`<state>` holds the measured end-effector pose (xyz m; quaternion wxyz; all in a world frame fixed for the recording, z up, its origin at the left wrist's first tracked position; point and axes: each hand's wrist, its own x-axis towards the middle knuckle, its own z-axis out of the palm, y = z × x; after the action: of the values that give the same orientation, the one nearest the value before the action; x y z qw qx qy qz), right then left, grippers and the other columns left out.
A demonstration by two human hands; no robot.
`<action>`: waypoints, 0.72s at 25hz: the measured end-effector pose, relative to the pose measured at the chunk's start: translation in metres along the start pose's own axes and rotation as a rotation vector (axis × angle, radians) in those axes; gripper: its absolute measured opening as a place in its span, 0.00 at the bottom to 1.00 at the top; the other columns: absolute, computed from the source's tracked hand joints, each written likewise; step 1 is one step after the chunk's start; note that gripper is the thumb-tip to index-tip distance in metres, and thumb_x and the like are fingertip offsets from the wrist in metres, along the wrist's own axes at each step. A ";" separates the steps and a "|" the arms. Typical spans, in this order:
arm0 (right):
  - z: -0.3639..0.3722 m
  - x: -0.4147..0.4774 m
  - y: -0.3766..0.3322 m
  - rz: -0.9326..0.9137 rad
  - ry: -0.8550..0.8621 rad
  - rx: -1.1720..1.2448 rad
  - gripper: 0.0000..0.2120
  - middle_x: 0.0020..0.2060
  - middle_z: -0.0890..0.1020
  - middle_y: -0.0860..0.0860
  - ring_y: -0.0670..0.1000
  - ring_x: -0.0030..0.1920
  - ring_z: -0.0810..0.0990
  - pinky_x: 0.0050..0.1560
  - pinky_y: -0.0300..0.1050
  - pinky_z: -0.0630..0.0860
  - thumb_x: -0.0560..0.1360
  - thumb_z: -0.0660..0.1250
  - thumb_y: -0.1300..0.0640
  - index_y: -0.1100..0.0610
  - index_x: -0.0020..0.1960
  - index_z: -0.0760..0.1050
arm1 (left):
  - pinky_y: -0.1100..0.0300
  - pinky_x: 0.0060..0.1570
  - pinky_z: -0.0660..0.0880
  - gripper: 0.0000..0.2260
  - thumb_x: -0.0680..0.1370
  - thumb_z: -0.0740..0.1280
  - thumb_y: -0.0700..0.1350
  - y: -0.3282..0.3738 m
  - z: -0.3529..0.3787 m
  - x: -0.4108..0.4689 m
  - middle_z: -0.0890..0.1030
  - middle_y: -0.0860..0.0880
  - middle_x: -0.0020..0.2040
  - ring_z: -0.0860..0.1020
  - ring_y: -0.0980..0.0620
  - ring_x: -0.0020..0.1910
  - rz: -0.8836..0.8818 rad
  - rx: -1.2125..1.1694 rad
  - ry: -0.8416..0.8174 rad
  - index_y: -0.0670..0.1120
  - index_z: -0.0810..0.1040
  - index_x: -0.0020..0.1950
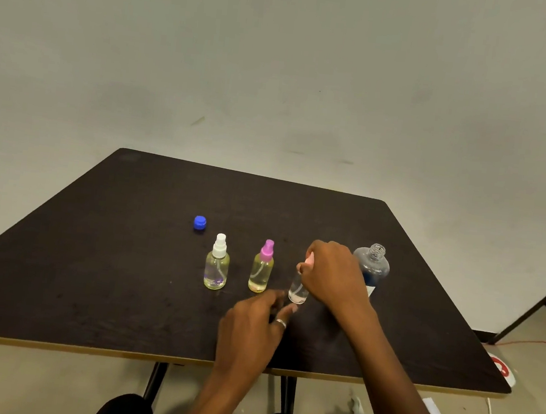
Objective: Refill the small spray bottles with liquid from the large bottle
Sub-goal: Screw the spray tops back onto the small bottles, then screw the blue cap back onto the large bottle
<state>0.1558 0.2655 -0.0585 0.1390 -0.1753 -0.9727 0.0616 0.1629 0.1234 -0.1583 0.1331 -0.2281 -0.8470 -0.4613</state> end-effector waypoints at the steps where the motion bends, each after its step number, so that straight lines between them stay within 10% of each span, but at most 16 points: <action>1: -0.001 0.000 0.001 -0.005 -0.012 -0.004 0.11 0.49 0.81 0.54 0.56 0.48 0.80 0.48 0.50 0.78 0.73 0.68 0.50 0.55 0.52 0.78 | 0.61 0.37 0.78 0.10 0.76 0.68 0.60 -0.006 -0.011 -0.006 0.83 0.59 0.42 0.81 0.61 0.40 0.018 0.055 0.046 0.56 0.81 0.52; 9: -0.033 -0.005 -0.029 -0.091 0.148 0.043 0.26 0.57 0.79 0.53 0.54 0.57 0.78 0.52 0.49 0.76 0.75 0.65 0.38 0.54 0.65 0.73 | 0.67 0.36 0.73 0.10 0.77 0.70 0.51 -0.058 -0.088 0.009 0.84 0.55 0.46 0.81 0.58 0.40 -0.087 0.219 0.293 0.50 0.82 0.56; 18: -0.001 0.080 -0.129 -0.444 -0.166 0.172 0.10 0.51 0.83 0.51 0.52 0.50 0.81 0.54 0.49 0.79 0.74 0.67 0.60 0.53 0.54 0.81 | 0.49 0.70 0.67 0.22 0.81 0.63 0.51 -0.100 -0.086 0.040 0.72 0.46 0.72 0.62 0.45 0.76 -0.141 0.416 -0.095 0.45 0.68 0.74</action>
<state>0.0419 0.1740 -0.0161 0.0832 0.0606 -0.9866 0.1263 0.0790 0.0145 -0.1673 0.1048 -0.1576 -0.9430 -0.2736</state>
